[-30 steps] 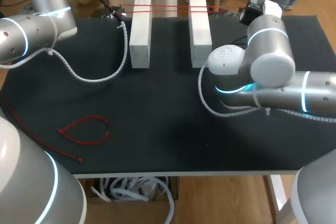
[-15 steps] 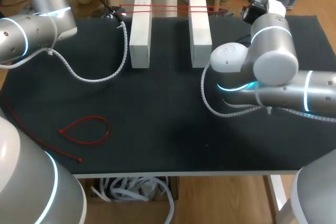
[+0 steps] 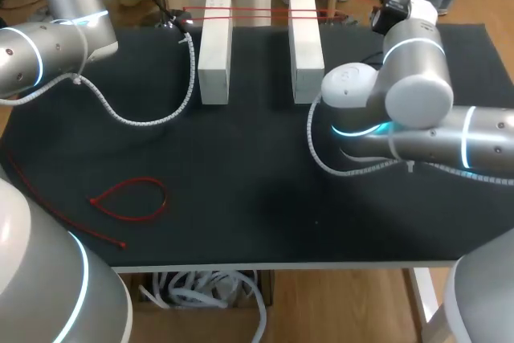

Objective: Grab the tape and strap the tape.

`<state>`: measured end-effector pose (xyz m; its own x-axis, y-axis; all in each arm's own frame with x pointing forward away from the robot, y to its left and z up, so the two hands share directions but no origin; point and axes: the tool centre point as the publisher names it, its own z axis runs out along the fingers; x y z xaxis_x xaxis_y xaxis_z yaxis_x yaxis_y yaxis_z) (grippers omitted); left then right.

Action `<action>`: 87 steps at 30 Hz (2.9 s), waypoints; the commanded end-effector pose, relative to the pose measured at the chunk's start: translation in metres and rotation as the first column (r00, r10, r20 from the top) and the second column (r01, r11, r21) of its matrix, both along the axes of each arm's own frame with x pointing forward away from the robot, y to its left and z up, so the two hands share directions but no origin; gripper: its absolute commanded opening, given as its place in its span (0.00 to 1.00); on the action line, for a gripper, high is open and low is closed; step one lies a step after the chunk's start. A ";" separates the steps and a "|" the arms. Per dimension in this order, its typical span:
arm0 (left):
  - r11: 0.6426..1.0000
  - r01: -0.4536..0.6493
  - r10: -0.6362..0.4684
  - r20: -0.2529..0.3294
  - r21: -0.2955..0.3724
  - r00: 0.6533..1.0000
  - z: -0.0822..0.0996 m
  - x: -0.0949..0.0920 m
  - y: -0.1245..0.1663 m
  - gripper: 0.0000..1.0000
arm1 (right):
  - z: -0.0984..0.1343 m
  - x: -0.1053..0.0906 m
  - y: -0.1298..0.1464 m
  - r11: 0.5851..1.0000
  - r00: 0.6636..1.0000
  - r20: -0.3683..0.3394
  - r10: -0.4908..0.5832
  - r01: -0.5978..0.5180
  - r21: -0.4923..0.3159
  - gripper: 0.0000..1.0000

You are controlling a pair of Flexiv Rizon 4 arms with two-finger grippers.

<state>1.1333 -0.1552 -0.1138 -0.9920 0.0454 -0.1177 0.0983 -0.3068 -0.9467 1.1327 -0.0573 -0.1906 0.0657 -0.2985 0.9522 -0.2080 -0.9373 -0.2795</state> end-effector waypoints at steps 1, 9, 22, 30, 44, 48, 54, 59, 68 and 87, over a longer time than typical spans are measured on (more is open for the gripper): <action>1.000 -0.007 0.007 -0.001 0.004 1.000 0.002 -0.003 0.000 0.00 | 0.000 0.002 0.001 1.000 1.000 -0.002 -0.004 0.004 -0.001 0.71; 1.000 -0.007 0.007 -0.001 0.004 1.000 0.002 -0.003 0.000 0.00 | 0.000 0.001 0.001 1.000 1.000 -0.005 0.002 -0.003 -0.002 0.47; 1.000 -0.007 0.007 -0.001 0.004 1.000 0.002 -0.003 0.000 0.00 | -0.003 -0.008 -0.006 1.000 1.000 -0.020 0.014 -0.015 -0.023 0.48; 1.000 -0.007 0.007 -0.001 0.004 1.000 0.002 -0.003 0.000 0.00 | -0.004 -0.014 -0.011 0.999 0.999 -0.032 0.022 -0.023 -0.035 0.48; 1.000 -0.007 0.007 -0.001 0.004 1.000 0.002 -0.003 0.000 0.00 | -0.004 -0.024 -0.002 0.998 0.998 -0.037 0.054 -0.055 -0.020 0.48; 1.000 -0.007 0.007 -0.001 0.004 1.000 0.002 -0.003 0.000 0.00 | -0.003 -0.024 0.000 0.998 0.998 -0.035 0.057 -0.058 -0.015 0.47; 1.000 -0.007 0.007 -0.001 0.004 1.000 0.002 -0.003 0.000 0.00 | -0.002 -0.018 0.009 0.999 0.998 -0.014 0.055 -0.055 0.001 0.47; 1.000 -0.007 0.007 -0.001 0.004 1.000 0.002 -0.003 0.000 0.00 | -0.001 -0.017 0.013 0.998 0.998 -0.007 0.059 -0.059 0.007 0.47; 1.000 -0.007 0.007 -0.001 0.004 1.000 0.002 -0.003 0.000 0.00 | -0.002 -0.017 0.018 0.998 0.998 -0.006 0.059 -0.059 0.013 0.46; 1.000 -0.007 0.007 -0.001 0.004 1.000 0.002 -0.003 0.000 0.00 | 0.002 -0.016 0.030 0.998 0.998 -0.007 0.057 -0.056 0.033 0.45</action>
